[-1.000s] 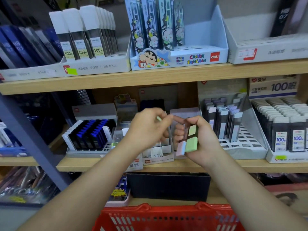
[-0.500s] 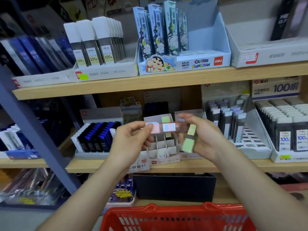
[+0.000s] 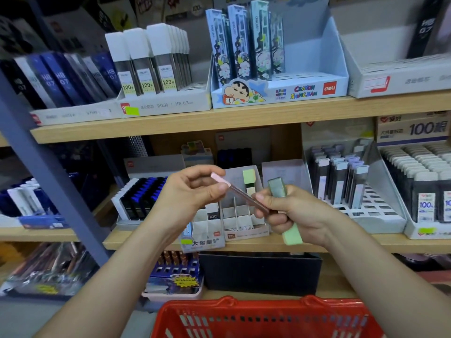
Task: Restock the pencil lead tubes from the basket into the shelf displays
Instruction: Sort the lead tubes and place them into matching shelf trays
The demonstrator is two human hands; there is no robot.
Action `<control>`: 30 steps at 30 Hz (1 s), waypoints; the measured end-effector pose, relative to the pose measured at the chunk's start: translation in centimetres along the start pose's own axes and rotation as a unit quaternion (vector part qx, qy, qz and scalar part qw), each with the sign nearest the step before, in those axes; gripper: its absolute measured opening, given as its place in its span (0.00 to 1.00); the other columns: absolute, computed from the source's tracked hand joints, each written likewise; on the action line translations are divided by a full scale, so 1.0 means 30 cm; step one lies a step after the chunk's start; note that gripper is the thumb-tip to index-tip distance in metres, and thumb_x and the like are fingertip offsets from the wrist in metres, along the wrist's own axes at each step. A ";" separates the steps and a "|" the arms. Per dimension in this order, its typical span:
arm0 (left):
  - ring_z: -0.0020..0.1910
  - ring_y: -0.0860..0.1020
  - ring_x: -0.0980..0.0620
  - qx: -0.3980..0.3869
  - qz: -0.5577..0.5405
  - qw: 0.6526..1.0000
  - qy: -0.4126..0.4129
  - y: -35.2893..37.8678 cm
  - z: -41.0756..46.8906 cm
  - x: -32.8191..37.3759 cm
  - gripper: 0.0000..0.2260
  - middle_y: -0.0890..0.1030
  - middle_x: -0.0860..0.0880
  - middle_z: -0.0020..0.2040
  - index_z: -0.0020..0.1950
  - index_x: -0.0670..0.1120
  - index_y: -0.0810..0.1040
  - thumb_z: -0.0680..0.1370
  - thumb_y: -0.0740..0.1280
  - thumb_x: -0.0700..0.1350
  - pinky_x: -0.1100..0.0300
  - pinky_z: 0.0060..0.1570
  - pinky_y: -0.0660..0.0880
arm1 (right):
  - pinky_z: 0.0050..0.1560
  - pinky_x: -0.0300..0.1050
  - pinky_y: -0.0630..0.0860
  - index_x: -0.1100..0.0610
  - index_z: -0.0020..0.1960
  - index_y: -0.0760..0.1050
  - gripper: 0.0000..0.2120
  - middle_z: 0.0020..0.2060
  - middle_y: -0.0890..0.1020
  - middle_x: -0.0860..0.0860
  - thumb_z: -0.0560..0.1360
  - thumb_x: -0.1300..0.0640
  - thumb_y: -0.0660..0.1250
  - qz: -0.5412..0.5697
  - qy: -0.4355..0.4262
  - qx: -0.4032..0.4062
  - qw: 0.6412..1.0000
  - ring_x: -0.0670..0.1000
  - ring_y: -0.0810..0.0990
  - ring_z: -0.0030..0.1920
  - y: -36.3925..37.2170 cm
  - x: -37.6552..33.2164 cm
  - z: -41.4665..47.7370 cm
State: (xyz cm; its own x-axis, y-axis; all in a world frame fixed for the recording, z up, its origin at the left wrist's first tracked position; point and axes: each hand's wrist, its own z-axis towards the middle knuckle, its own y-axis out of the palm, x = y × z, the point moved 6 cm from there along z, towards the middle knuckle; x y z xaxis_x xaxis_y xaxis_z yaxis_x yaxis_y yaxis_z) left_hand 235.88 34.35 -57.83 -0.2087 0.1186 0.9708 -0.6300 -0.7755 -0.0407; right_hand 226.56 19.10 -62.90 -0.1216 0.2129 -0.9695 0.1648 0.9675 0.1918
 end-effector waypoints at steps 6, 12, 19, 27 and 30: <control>0.33 0.79 0.54 0.093 0.169 0.980 0.049 -0.040 0.069 0.014 0.04 0.83 0.47 0.35 0.49 0.44 0.83 0.77 0.69 0.41 0.62 0.36 0.78 | 0.22 0.34 0.62 0.60 0.59 0.79 0.18 0.37 0.79 0.54 0.77 0.47 0.67 0.081 0.035 0.044 0.995 0.45 0.68 0.29 -0.039 0.012 0.015; 0.41 0.77 0.52 0.091 0.450 0.884 0.090 -0.020 0.181 0.055 0.08 0.81 0.51 0.42 0.54 0.47 0.82 0.79 0.67 0.48 0.60 0.38 0.71 | 0.29 0.39 0.67 0.63 0.58 0.76 0.14 0.40 0.74 0.55 0.75 0.61 0.59 0.191 0.005 0.088 0.978 0.48 0.71 0.34 -0.081 -0.008 0.019; 0.34 0.77 0.58 0.039 0.519 0.841 0.148 0.032 0.206 0.072 0.09 0.83 0.50 0.43 0.56 0.49 0.83 0.77 0.68 0.45 0.62 0.43 0.76 | 0.34 0.45 0.78 0.62 0.61 0.76 0.12 0.41 0.77 0.58 0.81 0.64 0.58 0.231 -0.004 0.118 0.966 0.53 0.80 0.38 -0.081 0.004 0.028; 0.44 0.79 0.55 -0.108 0.601 0.789 0.070 0.082 0.253 0.039 0.11 0.80 0.53 0.43 0.60 0.48 0.80 0.77 0.68 0.42 0.63 0.46 0.74 | 0.20 0.33 0.60 0.56 0.63 0.72 0.12 0.34 0.76 0.54 0.81 0.59 0.60 0.201 0.019 0.126 0.971 0.45 0.68 0.26 -0.084 0.015 0.030; 0.49 0.78 0.51 -0.151 0.653 0.739 0.075 0.116 0.268 0.025 0.09 0.78 0.53 0.47 0.59 0.51 0.79 0.80 0.64 0.44 0.59 0.46 0.73 | 0.20 0.33 0.61 0.58 0.63 0.73 0.13 0.34 0.74 0.54 0.80 0.60 0.59 0.204 0.014 0.123 0.971 0.45 0.68 0.26 -0.082 0.016 0.035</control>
State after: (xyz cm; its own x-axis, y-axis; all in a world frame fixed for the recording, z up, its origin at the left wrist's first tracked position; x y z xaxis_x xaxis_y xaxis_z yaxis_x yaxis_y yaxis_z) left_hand 239.55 26.74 -55.32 -0.8516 -0.5237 0.0212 0.0485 -0.1189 -0.9917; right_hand 227.11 16.68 -64.00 -0.0227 0.5784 -0.8155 0.4330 0.7409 0.5134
